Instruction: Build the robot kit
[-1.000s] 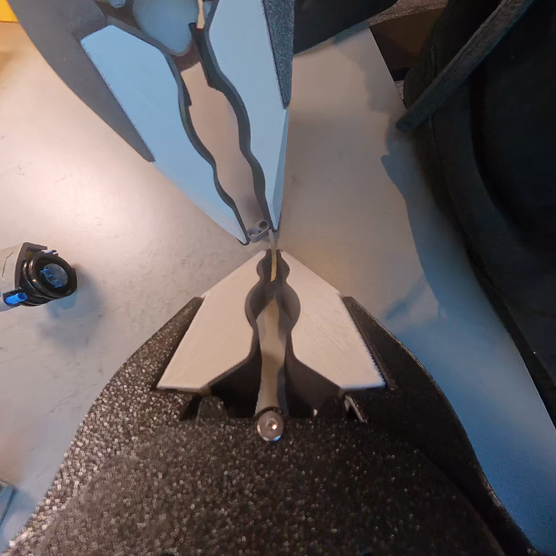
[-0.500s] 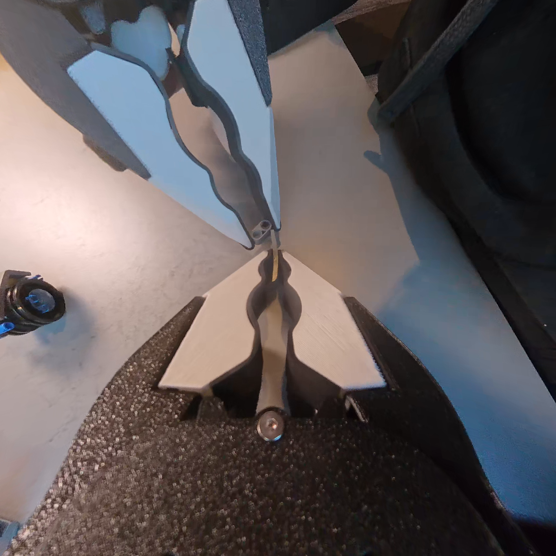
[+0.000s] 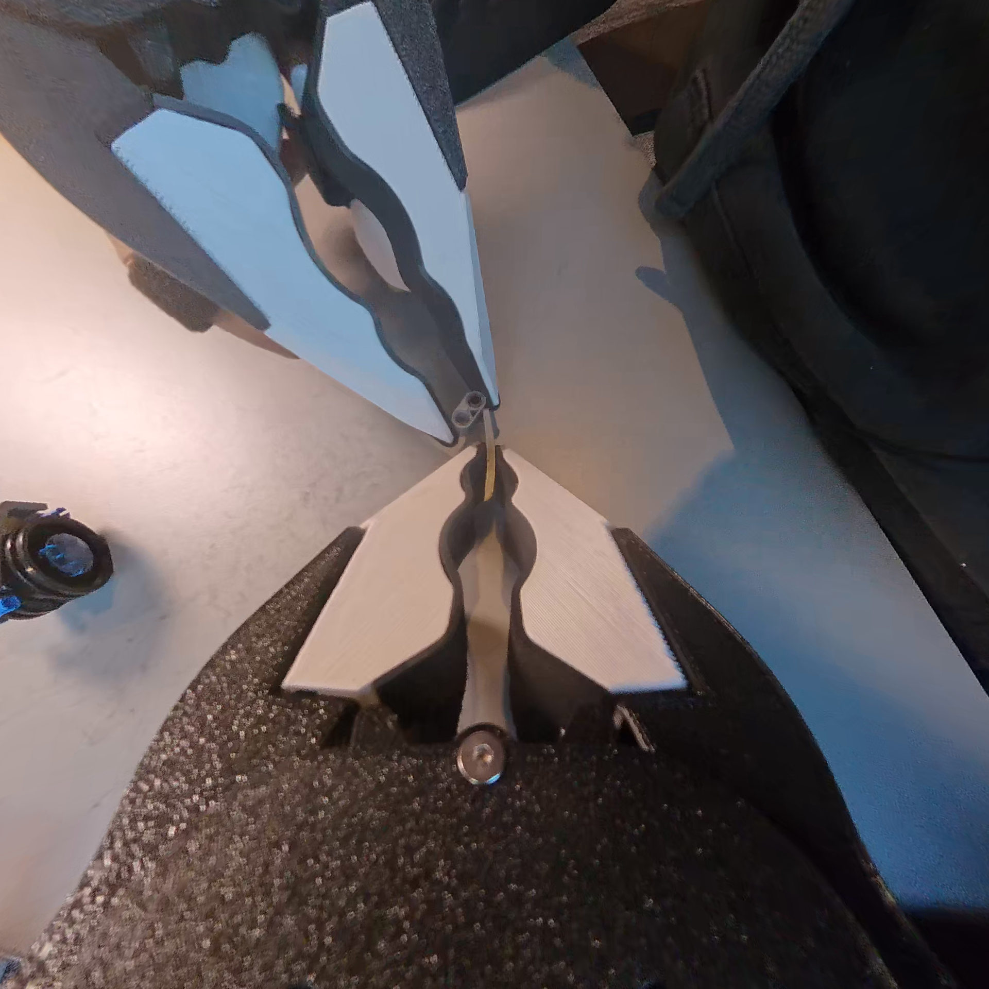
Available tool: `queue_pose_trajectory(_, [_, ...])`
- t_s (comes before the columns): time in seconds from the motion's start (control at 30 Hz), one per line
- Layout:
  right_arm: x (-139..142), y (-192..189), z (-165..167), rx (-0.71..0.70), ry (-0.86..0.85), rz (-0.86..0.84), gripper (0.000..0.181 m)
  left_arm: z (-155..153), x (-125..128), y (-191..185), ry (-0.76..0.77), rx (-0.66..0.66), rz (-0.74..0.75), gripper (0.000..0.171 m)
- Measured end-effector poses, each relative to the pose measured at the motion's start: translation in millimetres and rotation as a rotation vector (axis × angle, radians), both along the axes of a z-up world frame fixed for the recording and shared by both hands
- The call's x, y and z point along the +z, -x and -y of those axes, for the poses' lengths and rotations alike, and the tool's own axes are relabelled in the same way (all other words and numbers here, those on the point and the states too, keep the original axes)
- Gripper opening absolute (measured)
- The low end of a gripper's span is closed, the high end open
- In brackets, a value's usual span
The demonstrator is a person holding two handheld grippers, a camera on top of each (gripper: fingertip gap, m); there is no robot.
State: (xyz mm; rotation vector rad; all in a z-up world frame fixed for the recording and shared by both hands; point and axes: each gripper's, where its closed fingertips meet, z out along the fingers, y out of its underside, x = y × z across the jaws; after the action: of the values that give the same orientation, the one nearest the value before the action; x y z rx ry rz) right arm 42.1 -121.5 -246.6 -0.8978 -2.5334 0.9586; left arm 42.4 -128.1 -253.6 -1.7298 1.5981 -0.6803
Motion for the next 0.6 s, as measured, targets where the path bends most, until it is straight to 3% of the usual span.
queue_pose_trajectory(0.13, [0, 0, 0, 0.068, -0.004, 0.042, 0.014, 0, 0, 0, -0.002, 0.002, 0.000, 0.002])
queue_pose_trajectory(0.3, [11, 0, 5, 0.048, 0.120, 0.046, 0.020, -1, 0, 0, -0.005, 0.006, -0.001, 0.002])
queue_pose_trajectory(0.6, [8, 3, 7, 0.051, 0.117, 0.029, 0.015, -1, 0, 0, -0.017, 0.008, -0.002, 0.002])
